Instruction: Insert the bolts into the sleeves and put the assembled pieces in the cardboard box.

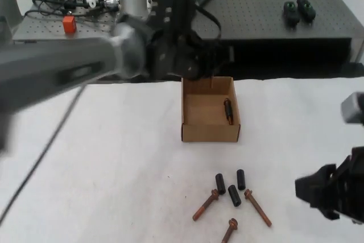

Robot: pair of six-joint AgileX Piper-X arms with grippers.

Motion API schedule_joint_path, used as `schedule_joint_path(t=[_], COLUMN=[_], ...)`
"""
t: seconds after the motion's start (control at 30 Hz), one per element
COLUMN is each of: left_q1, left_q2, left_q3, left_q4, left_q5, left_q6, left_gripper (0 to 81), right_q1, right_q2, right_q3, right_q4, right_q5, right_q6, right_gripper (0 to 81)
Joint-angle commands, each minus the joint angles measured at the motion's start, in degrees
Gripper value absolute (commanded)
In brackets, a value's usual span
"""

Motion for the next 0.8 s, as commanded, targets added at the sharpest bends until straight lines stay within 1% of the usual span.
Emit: schedule_joint_path(t=[0.0,0.07,0.17,0.3,0.4,0.53,0.63,0.77], left_q1=[0.0,0.0,0.0,0.0,0.0,0.0,0.0,0.0], left_q2=[-1.3,3.2,7.6,9.6,10.1,10.1,10.1,9.8], left_q3=[-0.9,-6.1,-11.3,-12.8,-12.8,-12.8,-12.8,-12.8], left_q4=[0.8,3.6,5.2,5.2,5.1,5.1,5.1,5.2], left_q5=[0.1,0.3,1.7,2.7,2.6,2.6,3.3,5.7], left_q6=[0.8,0.8,0.2,-2.3,-2.3,-2.3,-2.3,-2.4], left_gripper=[0.7,0.7,0.7,0.4,6.4,14.9,15.3,15.3], right_q1=[0.9,1.6,2.7,4.3,5.1,6.7,7.5,7.5], right_q2=[3.2,6.6,12.7,20.9,28.1,37.0,42.0,46.9], right_q3=[-0.1,-0.1,-0.1,-0.2,-1.5,-5.1,-7.8,-11.4], right_q4=[0.7,0.4,-2.3,-9.2,-12.0,-12.8,-15.4,-15.4], right_q5=[2.0,3.1,4.4,4.9,5.7,9.3,9.7,11.0], right_q6=[-0.7,-1.4,-5.3,-8.1,-9.3,-12.3,-12.3,-13.2], right_gripper=[37.7,37.7,36.6,34.9,34.9,34.9,34.9,34.9])
